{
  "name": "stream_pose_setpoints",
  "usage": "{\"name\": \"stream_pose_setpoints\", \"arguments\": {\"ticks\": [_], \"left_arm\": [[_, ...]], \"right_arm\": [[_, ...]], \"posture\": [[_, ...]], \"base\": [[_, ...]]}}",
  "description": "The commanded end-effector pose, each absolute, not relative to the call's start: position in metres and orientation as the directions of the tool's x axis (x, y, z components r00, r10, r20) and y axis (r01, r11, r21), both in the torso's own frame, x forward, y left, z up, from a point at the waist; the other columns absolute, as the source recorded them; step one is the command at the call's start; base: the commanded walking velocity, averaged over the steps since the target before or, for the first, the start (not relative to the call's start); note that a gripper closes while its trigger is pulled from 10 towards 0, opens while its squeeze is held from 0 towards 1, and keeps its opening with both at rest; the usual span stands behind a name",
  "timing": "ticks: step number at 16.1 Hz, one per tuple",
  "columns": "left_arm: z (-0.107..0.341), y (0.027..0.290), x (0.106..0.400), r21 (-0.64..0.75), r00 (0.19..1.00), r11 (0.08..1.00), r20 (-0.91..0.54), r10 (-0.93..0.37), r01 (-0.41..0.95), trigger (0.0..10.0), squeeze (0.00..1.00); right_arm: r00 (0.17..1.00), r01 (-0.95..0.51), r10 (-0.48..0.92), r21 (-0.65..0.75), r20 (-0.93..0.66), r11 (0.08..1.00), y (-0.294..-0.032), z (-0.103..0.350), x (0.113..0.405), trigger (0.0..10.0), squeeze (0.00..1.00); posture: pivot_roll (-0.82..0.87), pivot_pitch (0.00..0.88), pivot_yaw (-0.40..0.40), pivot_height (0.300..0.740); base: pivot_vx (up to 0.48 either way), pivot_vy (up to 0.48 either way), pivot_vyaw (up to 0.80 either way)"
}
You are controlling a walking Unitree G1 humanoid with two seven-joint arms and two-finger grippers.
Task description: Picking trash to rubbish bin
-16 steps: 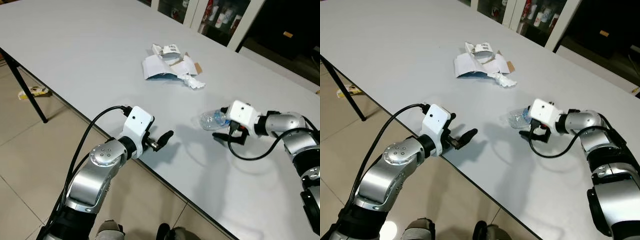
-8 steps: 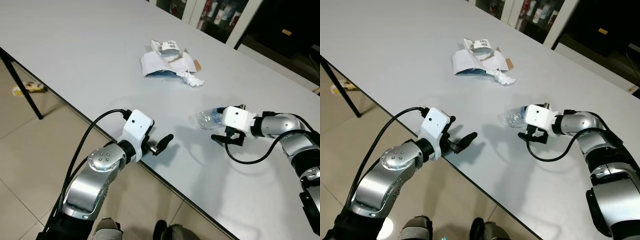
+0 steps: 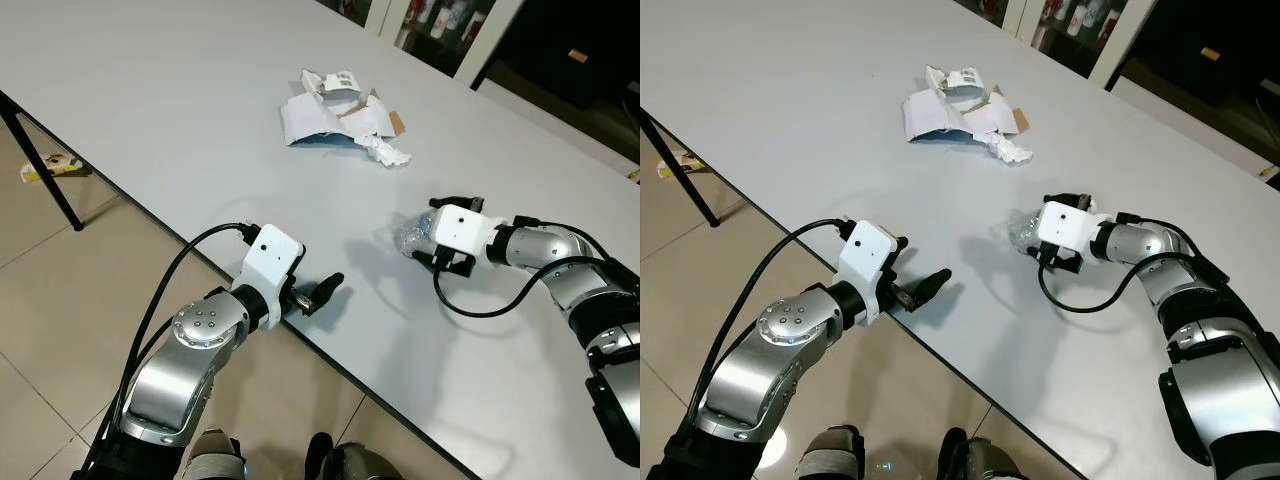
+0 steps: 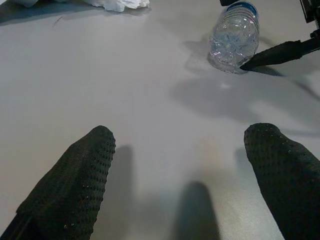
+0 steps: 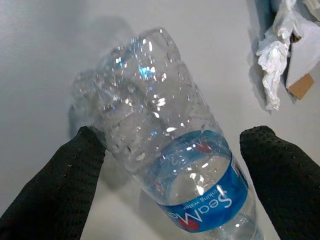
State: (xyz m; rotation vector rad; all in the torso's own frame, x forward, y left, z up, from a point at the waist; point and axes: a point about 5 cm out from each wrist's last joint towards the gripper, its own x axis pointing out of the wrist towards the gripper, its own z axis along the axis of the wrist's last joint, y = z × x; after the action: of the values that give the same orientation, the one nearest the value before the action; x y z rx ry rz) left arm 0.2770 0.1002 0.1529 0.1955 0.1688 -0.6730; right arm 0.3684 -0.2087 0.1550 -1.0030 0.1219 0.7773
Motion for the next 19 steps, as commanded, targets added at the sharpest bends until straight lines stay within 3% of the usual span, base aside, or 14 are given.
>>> {"name": "stream_pose_setpoints", "arguments": {"ticks": [1,4,5,6,8,10,19], "left_arm": [[0.156,0.094,0.273,0.119,0.758,0.752,-0.204,-0.620,0.648,10.0,0.00],[0.157,0.095,0.273,0.122,0.756,0.750,-0.204,-0.622,0.650,10.0,0.00],[0.157,0.096,0.273,0.124,0.756,0.750,-0.206,-0.622,0.650,10.0,0.00],[0.157,0.096,0.272,0.125,0.756,0.749,-0.208,-0.621,0.650,10.0,0.00],[0.157,0.096,0.272,0.125,0.756,0.749,-0.209,-0.621,0.650,10.0,0.00],[0.156,0.095,0.271,0.120,0.757,0.752,-0.209,-0.619,0.648,10.0,0.00],[0.156,0.092,0.270,0.112,0.754,0.750,-0.204,-0.625,0.652,10.0,0.00]], "right_arm": [[0.737,-0.647,0.487,-0.698,-0.469,0.308,-0.222,0.148,0.365,10.0,0.00],[0.694,-0.699,0.469,-0.666,-0.546,0.259,-0.227,0.133,0.357,10.0,0.00],[0.678,-0.717,0.468,-0.650,-0.567,0.252,-0.227,0.128,0.354,1.7,0.00],[0.657,-0.738,0.476,-0.627,-0.585,0.248,-0.226,0.123,0.352,0.0,0.00],[0.647,-0.747,0.479,-0.619,-0.593,0.243,-0.226,0.120,0.351,0.0,0.00],[0.587,-0.795,0.498,-0.568,-0.638,0.210,-0.223,0.108,0.343,0.0,0.00],[0.545,-0.826,0.511,-0.531,-0.665,0.189,-0.222,0.094,0.333,0.0,0.00]], "posture": [[0.32,0.230,-0.199,0.740],[0.33,0.234,-0.197,0.740],[0.33,0.236,-0.197,0.740],[0.33,0.238,-0.198,0.740],[0.33,0.238,-0.198,0.740],[0.33,0.242,-0.208,0.740],[0.33,0.239,-0.214,0.740]], "base": [[0.000,0.000,0.00],[0.000,0.000,0.00],[0.000,0.000,0.00],[0.000,0.000,0.00],[0.000,0.000,0.00],[0.000,0.000,0.00],[0.000,0.000,0.00]]}}
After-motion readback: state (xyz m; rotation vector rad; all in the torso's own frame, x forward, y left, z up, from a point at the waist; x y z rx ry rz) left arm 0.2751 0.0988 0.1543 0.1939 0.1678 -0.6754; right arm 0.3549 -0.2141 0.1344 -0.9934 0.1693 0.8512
